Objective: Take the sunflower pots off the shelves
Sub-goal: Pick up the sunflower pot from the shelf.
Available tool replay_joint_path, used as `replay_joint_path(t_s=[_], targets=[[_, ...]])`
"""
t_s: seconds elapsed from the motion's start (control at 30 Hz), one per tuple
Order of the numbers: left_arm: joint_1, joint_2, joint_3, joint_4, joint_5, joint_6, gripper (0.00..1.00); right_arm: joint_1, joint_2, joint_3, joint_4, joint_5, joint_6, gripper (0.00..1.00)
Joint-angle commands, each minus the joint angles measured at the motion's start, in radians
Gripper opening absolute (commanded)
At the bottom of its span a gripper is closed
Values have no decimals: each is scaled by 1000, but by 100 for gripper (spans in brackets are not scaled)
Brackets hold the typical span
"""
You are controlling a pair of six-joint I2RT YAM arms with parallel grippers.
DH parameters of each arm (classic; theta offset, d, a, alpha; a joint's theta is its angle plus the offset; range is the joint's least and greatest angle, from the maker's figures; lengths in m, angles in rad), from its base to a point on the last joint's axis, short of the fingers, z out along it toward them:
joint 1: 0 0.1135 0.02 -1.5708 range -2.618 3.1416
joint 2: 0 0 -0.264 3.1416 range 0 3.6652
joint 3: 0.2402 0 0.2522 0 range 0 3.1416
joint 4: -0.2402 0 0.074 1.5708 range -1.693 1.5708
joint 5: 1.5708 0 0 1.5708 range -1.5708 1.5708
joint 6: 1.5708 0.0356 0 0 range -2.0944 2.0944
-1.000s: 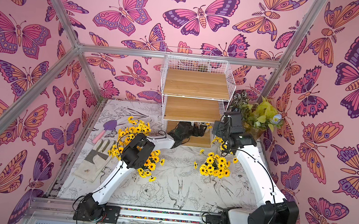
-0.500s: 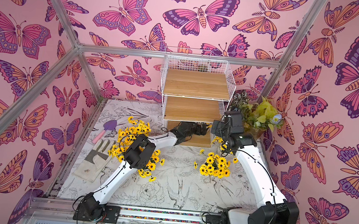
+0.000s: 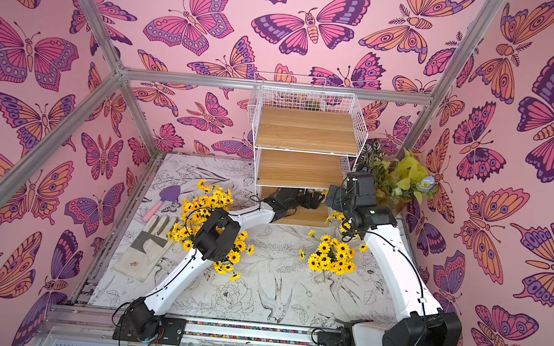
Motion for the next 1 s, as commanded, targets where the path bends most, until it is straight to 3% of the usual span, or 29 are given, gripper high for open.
replay_joint_path(t_s=[0.0,0.4,0.53,0.77,0.97], targets=[[12,4,-21,31,3,-10,83,3,-6,-14,13,-36,-7,99],[8,-184,-362,167,-23,22,81,3,-1,-36,39,-51,-11,99],[1,-209,-391,166,-55,47,99,3,8,-32,43,-61,-11,99],[0,-126,-228,83,-33,51,100,3,2,-31,41,-64,-15,99],[-8,-86,-123,15,-1,130,100,4,1,-33,39,-57,-25,99]])
